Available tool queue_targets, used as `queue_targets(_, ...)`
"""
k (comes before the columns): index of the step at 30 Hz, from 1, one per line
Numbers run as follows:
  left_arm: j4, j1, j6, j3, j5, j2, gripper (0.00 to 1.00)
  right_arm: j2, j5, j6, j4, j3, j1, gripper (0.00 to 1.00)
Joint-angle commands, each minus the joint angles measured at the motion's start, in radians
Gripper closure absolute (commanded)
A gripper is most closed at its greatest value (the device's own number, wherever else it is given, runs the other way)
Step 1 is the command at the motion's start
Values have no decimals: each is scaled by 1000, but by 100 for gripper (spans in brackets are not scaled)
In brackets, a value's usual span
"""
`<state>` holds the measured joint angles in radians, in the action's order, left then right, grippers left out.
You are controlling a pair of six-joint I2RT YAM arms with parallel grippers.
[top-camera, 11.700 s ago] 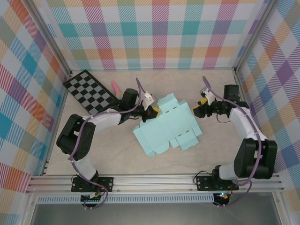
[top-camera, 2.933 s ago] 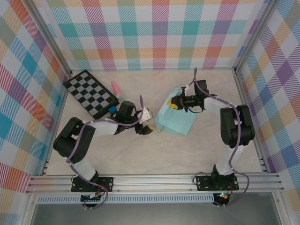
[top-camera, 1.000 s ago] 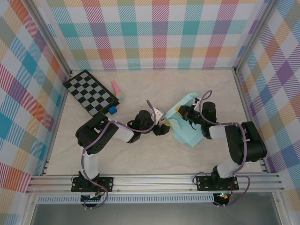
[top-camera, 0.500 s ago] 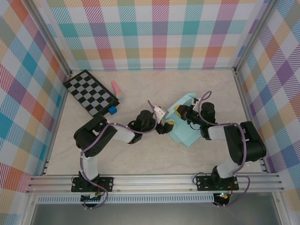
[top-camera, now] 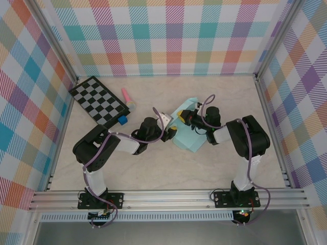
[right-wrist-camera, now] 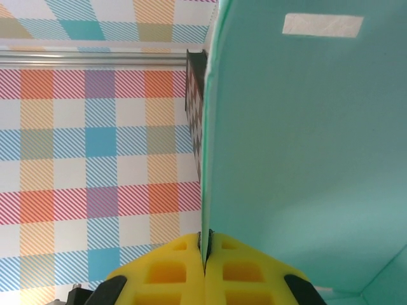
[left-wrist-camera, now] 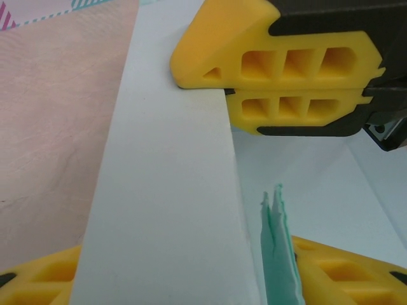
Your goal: Fold the paper box
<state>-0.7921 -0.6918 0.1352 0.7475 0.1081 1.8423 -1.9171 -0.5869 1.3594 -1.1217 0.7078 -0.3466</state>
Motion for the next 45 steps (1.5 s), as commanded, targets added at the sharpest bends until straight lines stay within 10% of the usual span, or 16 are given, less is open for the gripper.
queue_targets(1,-58,-8,-48,-2,-7,3,46,-19,16,10,-87,-19,-6,100)
queue_targets(19,-34,-141,-299,50,-587,81,54,90,283,17,-10,-164,-138,100)
queue_targets(35,12,-144,-334,67,-677,83,81,235,353,0,106,-228,-170,100)
queue_targets(39,14,-142,-305,90,-680,88,90,330,371,-30,205,-248,-170,86)
queue_targets(42,13,-136,-258,108,-678,93,94,448,406,-75,359,-262,-170,48)
queue_targets(45,42,-118,-258,128,-644,93,97,602,451,-160,573,-257,-170,38)
